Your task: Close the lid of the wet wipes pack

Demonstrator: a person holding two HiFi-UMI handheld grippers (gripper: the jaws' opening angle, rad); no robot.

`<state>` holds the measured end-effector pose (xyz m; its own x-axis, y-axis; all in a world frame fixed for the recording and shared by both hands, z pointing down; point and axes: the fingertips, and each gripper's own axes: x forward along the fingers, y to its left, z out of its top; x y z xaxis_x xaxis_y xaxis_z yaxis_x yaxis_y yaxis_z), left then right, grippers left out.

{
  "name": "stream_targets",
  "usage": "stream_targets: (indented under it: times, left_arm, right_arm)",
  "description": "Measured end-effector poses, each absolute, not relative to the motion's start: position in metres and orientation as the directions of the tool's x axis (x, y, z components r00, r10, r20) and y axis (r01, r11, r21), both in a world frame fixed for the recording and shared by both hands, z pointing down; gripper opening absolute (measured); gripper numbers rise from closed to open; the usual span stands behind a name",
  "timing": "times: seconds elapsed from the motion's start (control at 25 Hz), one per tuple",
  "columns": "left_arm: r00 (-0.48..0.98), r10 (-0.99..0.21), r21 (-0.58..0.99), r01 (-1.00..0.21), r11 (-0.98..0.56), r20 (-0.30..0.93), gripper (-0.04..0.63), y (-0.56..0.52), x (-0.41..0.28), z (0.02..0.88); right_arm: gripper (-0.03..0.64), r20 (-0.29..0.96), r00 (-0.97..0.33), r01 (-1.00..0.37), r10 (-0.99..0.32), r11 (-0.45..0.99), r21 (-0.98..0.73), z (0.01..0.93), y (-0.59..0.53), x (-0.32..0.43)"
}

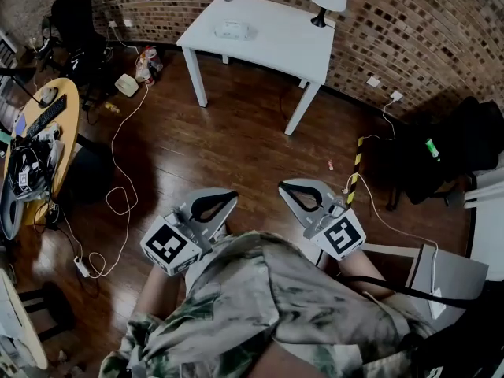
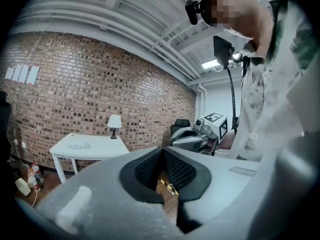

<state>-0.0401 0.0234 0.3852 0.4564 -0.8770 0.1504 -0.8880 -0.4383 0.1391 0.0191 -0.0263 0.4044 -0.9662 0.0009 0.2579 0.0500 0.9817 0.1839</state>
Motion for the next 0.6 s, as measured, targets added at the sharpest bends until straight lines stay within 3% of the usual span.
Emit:
stream_targets:
  times: [0.28,0.6]
  left_arm:
    - [0.403,-0.891,0.137,-0.914,-0.382,0.207,0.0,0.043,0.03,0.395]
    - [0.414,-0.878,0.137,-0.91,-0.392,0.239,0.0,0.073,0.06,0.385]
  right_arm:
    - [0.003,0.26,-0.964,0.11,0.06,0.977,0.182,0.414,-0.009,0.087]
    - [0.003,0.249,-0.966,0.101,0.062,0.984,0.147,0.411,0.022,0.111]
